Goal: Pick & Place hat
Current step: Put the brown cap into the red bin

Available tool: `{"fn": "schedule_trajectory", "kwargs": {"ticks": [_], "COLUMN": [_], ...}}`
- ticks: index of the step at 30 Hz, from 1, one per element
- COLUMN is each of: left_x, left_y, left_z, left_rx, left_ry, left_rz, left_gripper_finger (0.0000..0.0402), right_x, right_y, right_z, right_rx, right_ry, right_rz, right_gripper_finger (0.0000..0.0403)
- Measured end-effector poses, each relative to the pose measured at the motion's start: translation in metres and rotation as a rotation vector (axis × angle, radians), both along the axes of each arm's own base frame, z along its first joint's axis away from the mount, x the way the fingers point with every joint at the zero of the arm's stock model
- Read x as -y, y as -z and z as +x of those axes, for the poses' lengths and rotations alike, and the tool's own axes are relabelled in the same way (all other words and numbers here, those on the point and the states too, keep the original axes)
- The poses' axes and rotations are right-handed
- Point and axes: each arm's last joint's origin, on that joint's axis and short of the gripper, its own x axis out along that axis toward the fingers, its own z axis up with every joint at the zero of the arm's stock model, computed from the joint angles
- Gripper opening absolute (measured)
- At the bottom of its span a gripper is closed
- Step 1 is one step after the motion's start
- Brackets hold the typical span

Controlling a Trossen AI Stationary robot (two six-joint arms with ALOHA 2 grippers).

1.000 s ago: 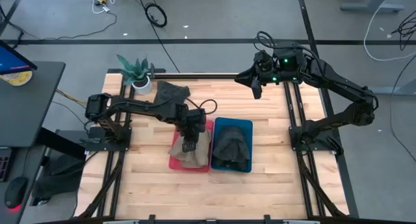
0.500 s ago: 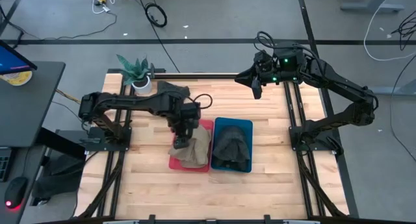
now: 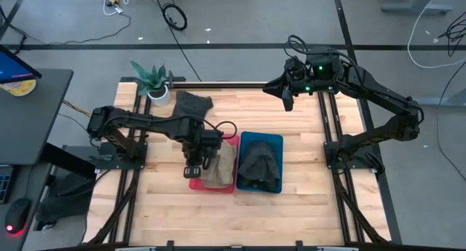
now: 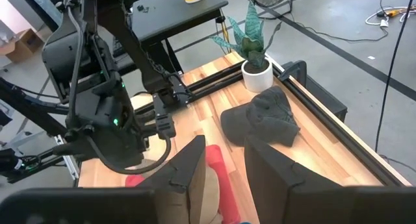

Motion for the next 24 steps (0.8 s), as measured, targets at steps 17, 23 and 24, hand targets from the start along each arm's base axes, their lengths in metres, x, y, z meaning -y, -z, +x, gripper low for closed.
{"fn": "schedule_trajectory", "kwargs": {"ticks": [17, 23, 24], "left_x": [0.000, -0.001, -0.001], "left_y": [0.065, 0.050, 0.044], "left_z": [0.016, 0.020, 0.021], "left_rx": [-0.009, -0.004, -0.003], "left_ry": [-0.075, -0.122, -0.126], "left_rz": [-0.082, -0.151, -0.151], "left_gripper_finger": [0.0003, 0.0003, 0.0003], "right_x": [-0.002, -0.002, -0.002], "right_y": [0.000, 0.000, 0.000], "right_z": [0.000, 0.000, 0.000], "right_rx": [-0.003, -0.004, -0.004], "right_ry": [-0.007, -0.009, -0.009], "right_rz": [0.006, 0.004, 0.004], "right_gripper_finger": [0.0111, 0.0111, 0.0111]}}
